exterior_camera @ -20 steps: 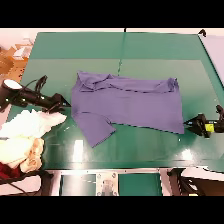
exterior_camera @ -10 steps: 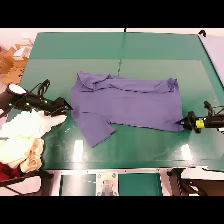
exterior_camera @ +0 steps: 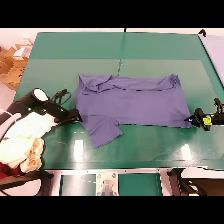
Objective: Fold the shirts.
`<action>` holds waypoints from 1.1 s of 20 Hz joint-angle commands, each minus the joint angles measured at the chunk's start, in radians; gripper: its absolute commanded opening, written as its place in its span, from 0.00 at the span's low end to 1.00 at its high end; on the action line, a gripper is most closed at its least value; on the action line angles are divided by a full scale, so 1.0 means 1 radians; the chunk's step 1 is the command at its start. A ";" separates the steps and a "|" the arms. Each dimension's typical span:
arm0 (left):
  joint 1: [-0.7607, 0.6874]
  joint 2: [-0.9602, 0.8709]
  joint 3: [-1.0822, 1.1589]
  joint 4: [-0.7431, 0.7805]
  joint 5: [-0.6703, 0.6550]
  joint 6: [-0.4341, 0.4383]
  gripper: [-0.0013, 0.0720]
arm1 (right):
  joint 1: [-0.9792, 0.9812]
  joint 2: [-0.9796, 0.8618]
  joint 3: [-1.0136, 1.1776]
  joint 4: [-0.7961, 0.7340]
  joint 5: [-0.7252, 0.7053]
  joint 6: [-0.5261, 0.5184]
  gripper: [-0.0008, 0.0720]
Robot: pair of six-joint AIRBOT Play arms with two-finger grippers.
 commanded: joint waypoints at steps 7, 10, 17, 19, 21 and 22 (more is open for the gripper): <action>-0.031 -0.087 -0.037 -0.289 0.257 0.166 0.74 | -0.018 0.001 0.005 -0.002 0.015 -0.008 0.03; -0.030 -0.107 -0.031 -0.360 0.147 0.282 0.24 | -0.018 0.001 0.005 -0.002 0.015 -0.008 0.03; 0.051 -0.075 0.236 -0.340 -0.136 0.277 0.06 | 0.000 0.066 0.062 0.222 0.124 -0.035 0.03; 0.065 -0.003 0.403 -0.339 -0.175 0.260 0.06 | 0.002 0.145 0.148 0.328 0.172 -0.033 0.03; 0.072 0.079 0.592 -0.339 -0.173 0.244 0.06 | 0.001 0.245 0.244 0.471 0.192 -0.011 0.03; 0.072 0.117 0.691 -0.336 -0.157 0.244 0.06 | 0.001 0.303 0.290 0.548 0.188 0.006 0.03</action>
